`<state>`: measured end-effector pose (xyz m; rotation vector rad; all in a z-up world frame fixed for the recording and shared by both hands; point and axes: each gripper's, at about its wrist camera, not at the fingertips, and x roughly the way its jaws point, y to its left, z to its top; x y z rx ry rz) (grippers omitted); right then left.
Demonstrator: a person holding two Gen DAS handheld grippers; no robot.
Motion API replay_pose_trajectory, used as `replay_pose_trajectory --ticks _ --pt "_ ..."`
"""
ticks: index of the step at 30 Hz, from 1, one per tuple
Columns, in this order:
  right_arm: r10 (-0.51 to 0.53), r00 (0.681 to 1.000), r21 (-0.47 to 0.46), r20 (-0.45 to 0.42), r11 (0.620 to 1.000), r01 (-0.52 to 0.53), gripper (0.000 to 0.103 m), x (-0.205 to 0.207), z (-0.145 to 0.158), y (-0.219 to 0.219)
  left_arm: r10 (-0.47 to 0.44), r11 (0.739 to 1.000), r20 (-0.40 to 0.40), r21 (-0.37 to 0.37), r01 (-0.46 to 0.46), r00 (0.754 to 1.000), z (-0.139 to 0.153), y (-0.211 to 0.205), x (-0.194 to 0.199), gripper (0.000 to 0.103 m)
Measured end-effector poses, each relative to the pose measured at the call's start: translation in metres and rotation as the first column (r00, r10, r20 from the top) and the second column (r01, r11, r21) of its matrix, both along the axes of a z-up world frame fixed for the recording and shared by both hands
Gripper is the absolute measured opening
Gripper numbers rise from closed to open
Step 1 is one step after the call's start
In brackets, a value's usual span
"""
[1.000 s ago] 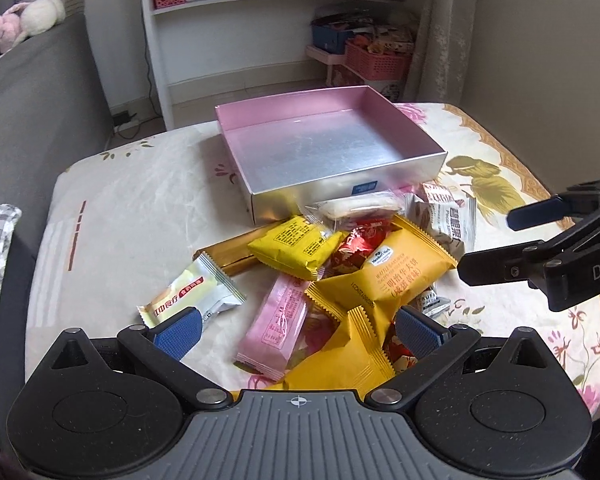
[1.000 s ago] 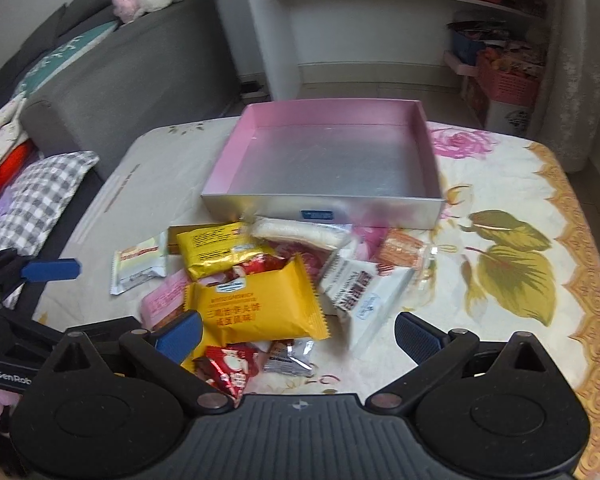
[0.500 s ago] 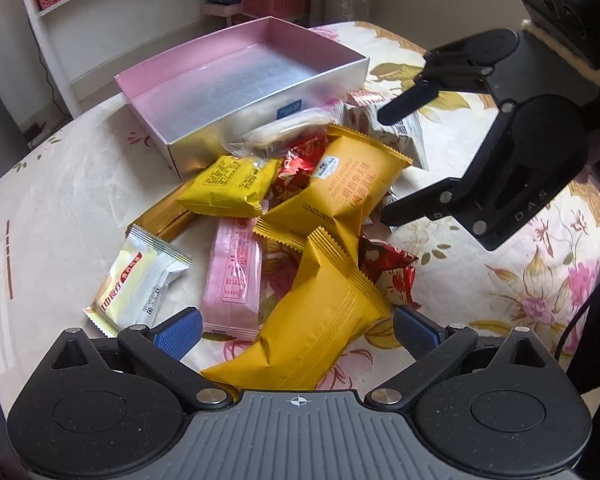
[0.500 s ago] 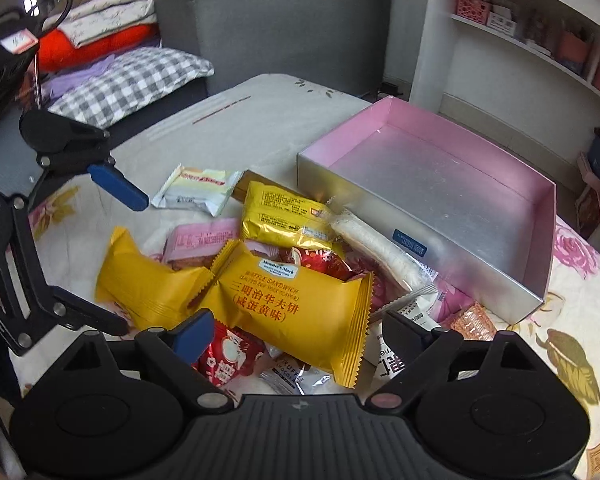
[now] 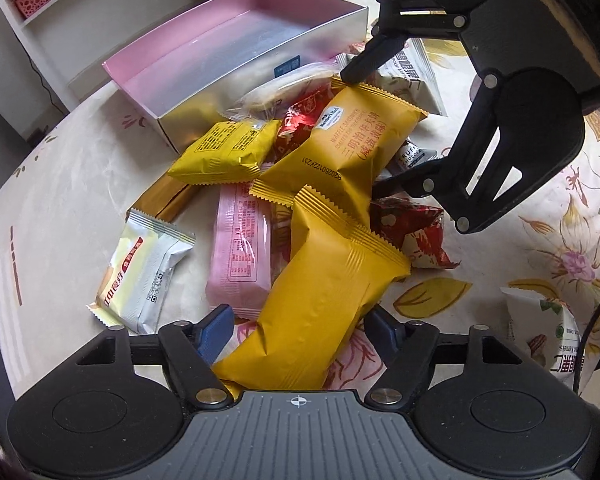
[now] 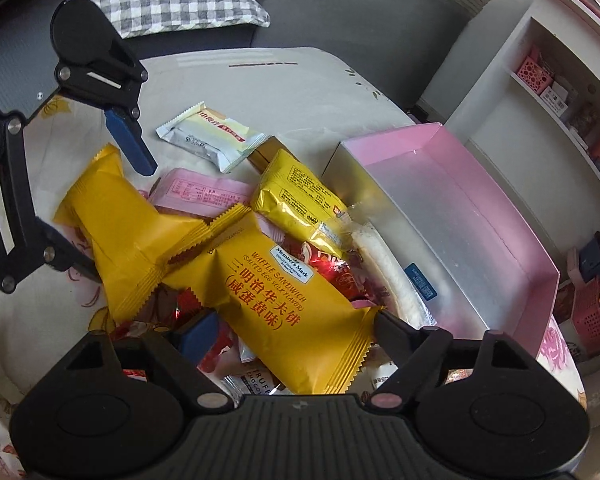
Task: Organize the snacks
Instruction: 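Grasp a yellow cake packet with the left gripper while the right gripper grasps another, then carry both yellow cake packets into the silver box and open both grippers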
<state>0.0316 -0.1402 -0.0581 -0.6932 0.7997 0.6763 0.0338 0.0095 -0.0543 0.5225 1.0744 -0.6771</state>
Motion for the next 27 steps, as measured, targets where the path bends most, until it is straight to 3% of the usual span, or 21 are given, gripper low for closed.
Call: replay_pose_trajectory --ticks 2,7,10,13,14,16,18,21,23,27 --pt "-0.003 1.000 0.007 0.000 1.000 0.003 0.070 0.000 0.000 0.000 0.018 1.000 -0.001 -0.014 -0.018 1.000 0.001 0.002 0.002 0.059" --pt "-0.023 1.000 0.036 0.018 0.999 0.022 0.069 -0.003 -0.003 0.006 0.073 0.996 0.007 -0.055 -0.073 0.997 0.006 0.007 0.007 0.046" --pt "-0.035 0.999 0.024 0.036 0.999 0.034 0.061 -0.007 -0.008 0.007 0.117 0.989 0.003 -0.087 -0.117 0.993 0.010 0.012 0.009 0.044" --pt "-0.044 0.998 0.023 0.050 0.999 0.043 0.060 -0.010 -0.008 0.006 0.144 0.984 -0.001 -0.109 -0.143 0.990 0.012 0.016 0.010 0.043" --pt "-0.046 0.997 0.019 0.060 0.999 0.045 0.060 -0.011 -0.008 0.007 0.149 0.983 0.000 -0.111 -0.148 0.989 0.012 0.016 0.010 0.042" --pt "-0.039 0.994 0.002 0.098 0.999 0.039 0.071 -0.014 -0.008 0.012 0.159 0.981 0.002 -0.114 -0.157 0.987 0.012 0.016 0.013 0.042" --pt "-0.018 0.991 -0.020 0.132 1.000 0.020 0.073 -0.018 -0.010 0.018 0.163 0.980 0.002 -0.115 -0.162 0.987 0.013 0.015 0.013 0.042" --pt "0.006 0.987 -0.037 0.159 0.999 0.000 0.066 -0.020 -0.012 0.026 0.167 0.979 0.008 -0.116 -0.165 0.986 0.014 0.013 0.010 0.041" --pt "0.013 0.991 -0.021 0.133 1.000 -0.011 0.050 -0.019 -0.010 0.029 0.173 0.978 0.010 -0.123 -0.171 0.985 0.015 0.014 0.011 0.041" --pt "0.001 0.993 0.002 0.122 1.000 -0.001 0.042 -0.021 -0.006 0.025 0.198 0.969 0.014 -0.151 -0.194 0.980 0.021 0.020 0.012 0.040"
